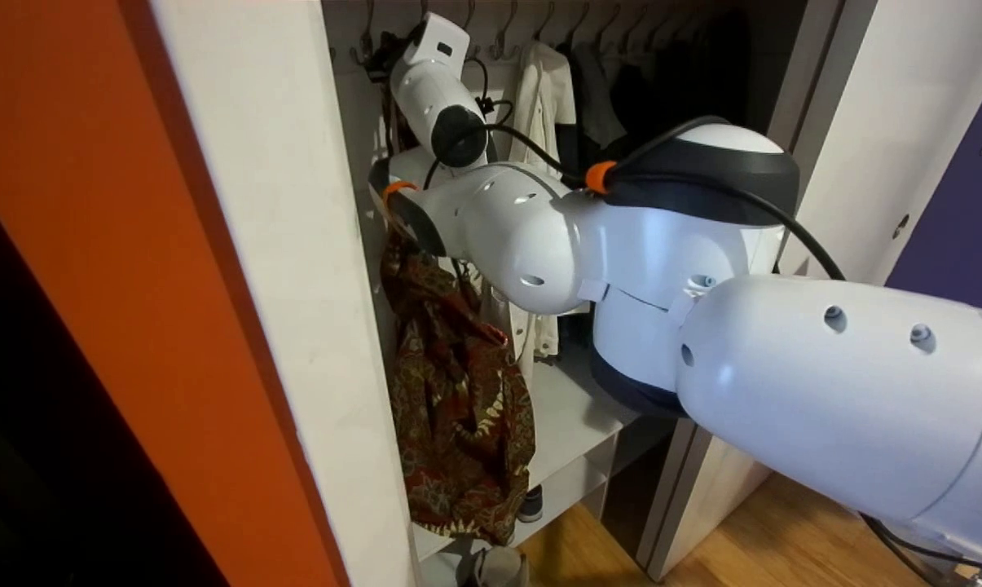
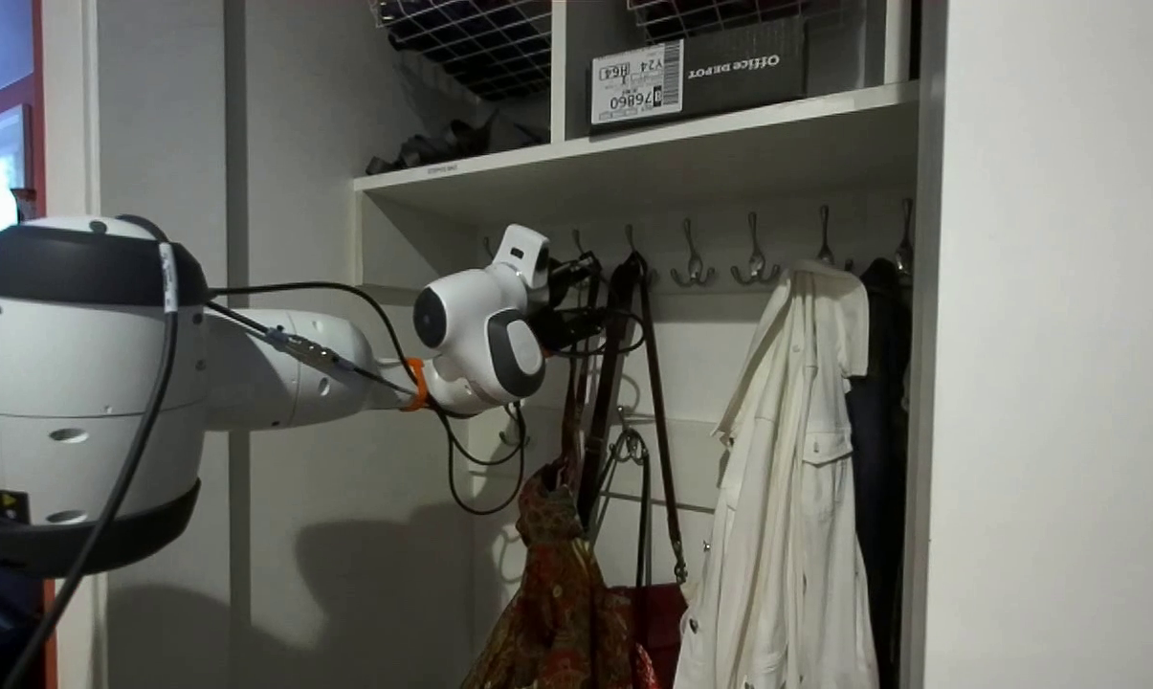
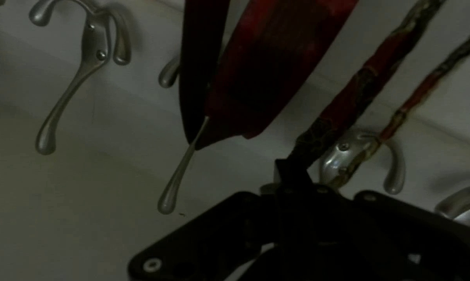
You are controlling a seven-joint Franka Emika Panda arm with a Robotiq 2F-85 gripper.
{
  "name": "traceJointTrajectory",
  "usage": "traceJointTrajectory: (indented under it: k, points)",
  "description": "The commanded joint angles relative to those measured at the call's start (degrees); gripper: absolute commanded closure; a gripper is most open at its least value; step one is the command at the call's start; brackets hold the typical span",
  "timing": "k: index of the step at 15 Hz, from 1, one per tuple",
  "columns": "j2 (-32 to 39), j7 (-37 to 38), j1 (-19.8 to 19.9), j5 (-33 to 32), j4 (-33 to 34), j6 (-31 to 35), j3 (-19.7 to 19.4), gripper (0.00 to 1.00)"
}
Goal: Hang the brown bag on the hook
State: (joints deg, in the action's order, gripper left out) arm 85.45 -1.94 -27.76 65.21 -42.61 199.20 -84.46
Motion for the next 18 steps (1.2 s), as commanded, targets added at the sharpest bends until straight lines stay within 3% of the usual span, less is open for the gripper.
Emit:
traceJointTrajectory:
  k: [1,6,14,18]
  points:
    - [0.01,3.5,6.64,-4.67,10.15,-1.42,-0.25,1.0]
    - [0.01,5.19,8.57,-8.08,11.49,-1.06,-1.44,1.0]
    - [0.01,2.86,4.14,-6.04,2.54,0.56,-4.26,1.0]
    - [0.0,4.09,5.63,-7.18,4.73,2.12,-3.27,1.0]
